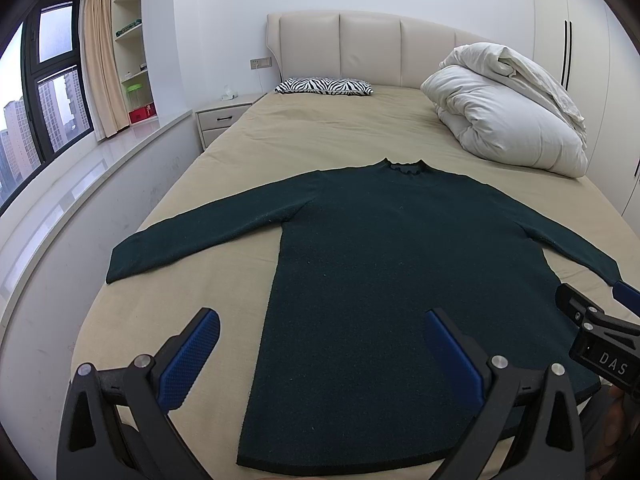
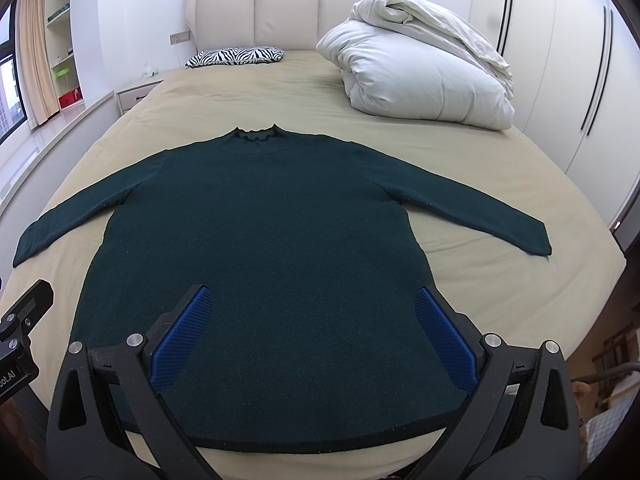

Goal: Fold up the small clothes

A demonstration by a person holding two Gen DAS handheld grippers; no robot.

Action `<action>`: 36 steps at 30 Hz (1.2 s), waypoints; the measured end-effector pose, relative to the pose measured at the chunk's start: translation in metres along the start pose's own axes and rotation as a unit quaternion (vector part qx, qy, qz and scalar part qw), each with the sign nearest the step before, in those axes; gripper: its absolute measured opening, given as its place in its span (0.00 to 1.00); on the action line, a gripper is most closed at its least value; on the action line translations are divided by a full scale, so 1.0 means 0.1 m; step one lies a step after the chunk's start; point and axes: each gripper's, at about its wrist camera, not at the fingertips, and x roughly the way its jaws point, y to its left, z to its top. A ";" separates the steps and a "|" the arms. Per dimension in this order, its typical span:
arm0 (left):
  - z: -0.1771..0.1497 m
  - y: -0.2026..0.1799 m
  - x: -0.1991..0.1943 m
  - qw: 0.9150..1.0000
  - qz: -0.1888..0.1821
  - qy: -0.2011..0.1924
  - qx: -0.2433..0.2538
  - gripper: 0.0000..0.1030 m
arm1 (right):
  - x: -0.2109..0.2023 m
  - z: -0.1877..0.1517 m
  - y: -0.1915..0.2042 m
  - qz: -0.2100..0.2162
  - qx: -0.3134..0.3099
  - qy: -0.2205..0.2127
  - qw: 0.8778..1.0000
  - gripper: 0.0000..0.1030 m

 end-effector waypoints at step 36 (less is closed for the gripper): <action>-0.18 0.12 0.03 1.000 -0.006 0.015 -0.007 1.00 | 0.02 -0.03 -0.02 0.001 0.002 0.004 1.000 1.00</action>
